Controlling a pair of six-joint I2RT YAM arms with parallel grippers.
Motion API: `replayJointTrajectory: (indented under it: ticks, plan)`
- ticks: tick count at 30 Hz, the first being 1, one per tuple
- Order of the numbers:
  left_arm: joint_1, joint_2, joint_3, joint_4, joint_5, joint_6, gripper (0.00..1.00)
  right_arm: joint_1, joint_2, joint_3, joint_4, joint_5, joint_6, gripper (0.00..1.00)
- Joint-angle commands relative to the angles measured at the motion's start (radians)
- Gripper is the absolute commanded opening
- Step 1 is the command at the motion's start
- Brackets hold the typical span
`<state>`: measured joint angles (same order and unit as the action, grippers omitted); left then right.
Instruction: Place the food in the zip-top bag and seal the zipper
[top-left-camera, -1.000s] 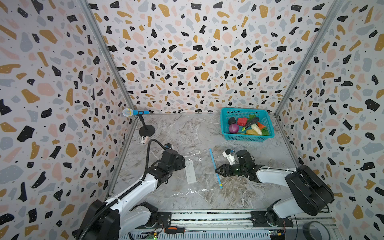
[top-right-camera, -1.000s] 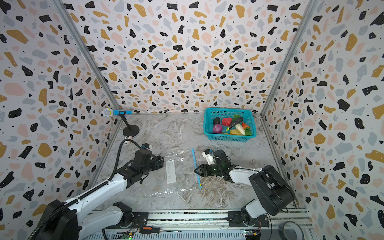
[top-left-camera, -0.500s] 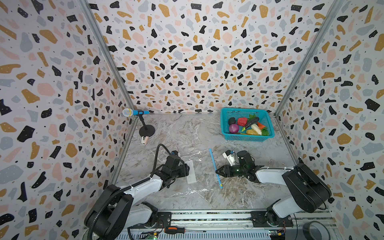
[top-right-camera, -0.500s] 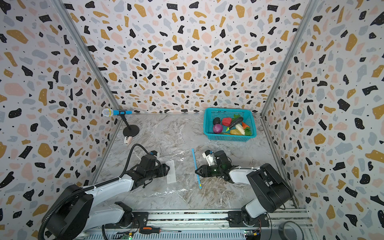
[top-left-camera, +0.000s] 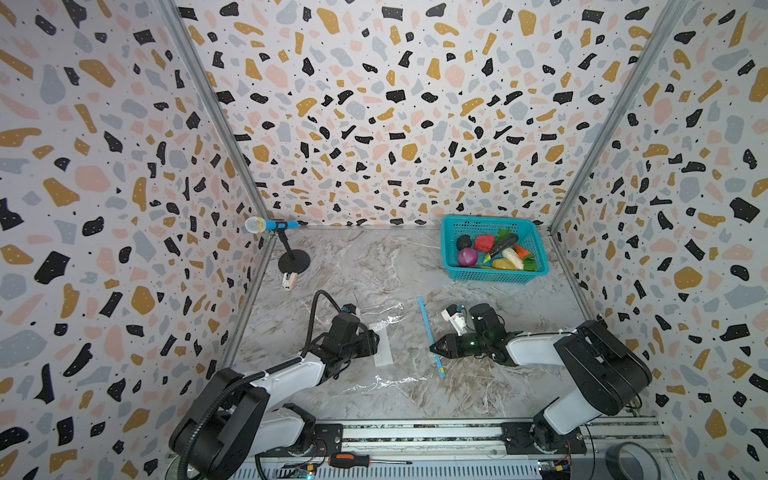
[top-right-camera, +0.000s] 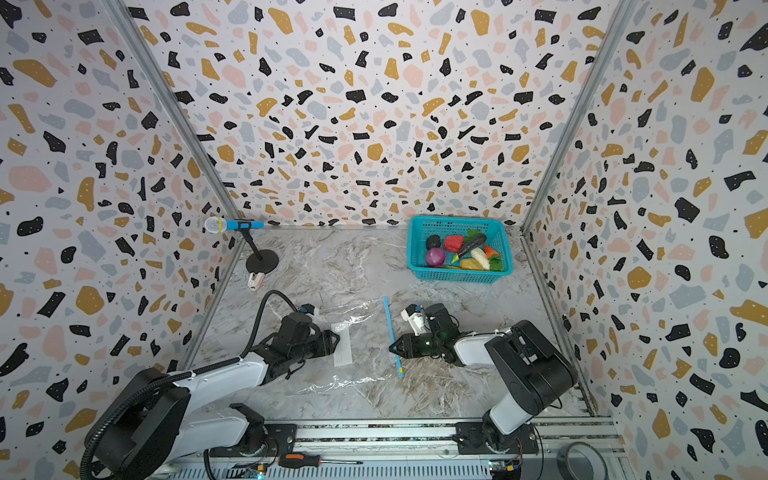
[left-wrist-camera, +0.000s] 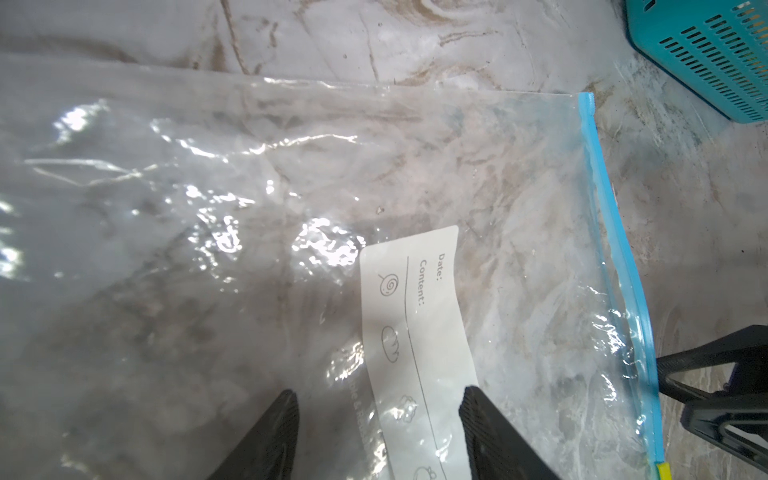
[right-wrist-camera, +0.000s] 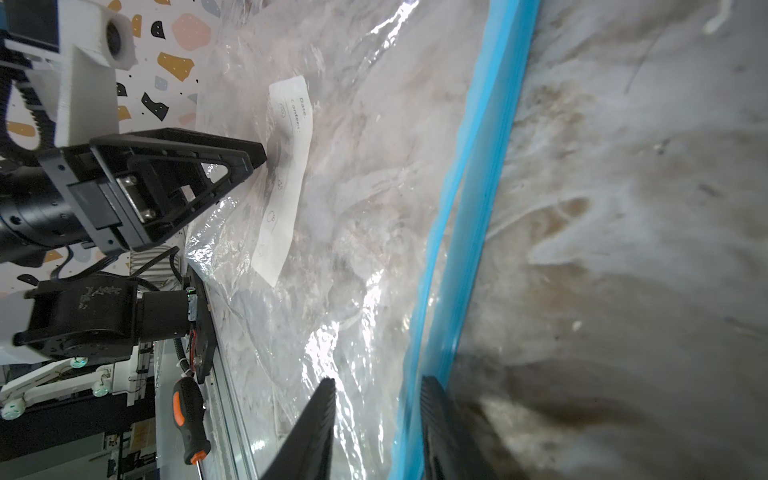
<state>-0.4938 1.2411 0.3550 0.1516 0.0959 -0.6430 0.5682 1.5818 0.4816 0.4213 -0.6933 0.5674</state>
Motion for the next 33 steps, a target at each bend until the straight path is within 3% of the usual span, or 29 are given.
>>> replayJointTrajectory:
  ticks: [1, 19, 33]
  plan:
    - [-0.004, 0.002, -0.021, -0.002, 0.007, -0.009, 0.65, 0.005, 0.004, 0.036, 0.008, -0.028, -0.009, 0.30]
    - [-0.003, -0.006, -0.019, 0.002, 0.009, -0.024, 0.66, 0.020, -0.008, 0.020, 0.065, -0.028, -0.001, 0.10]
    - [-0.007, -0.021, 0.037, 0.001, 0.055, -0.051, 0.66, 0.107, -0.079, -0.042, 0.213, 0.078, -0.116, 0.00]
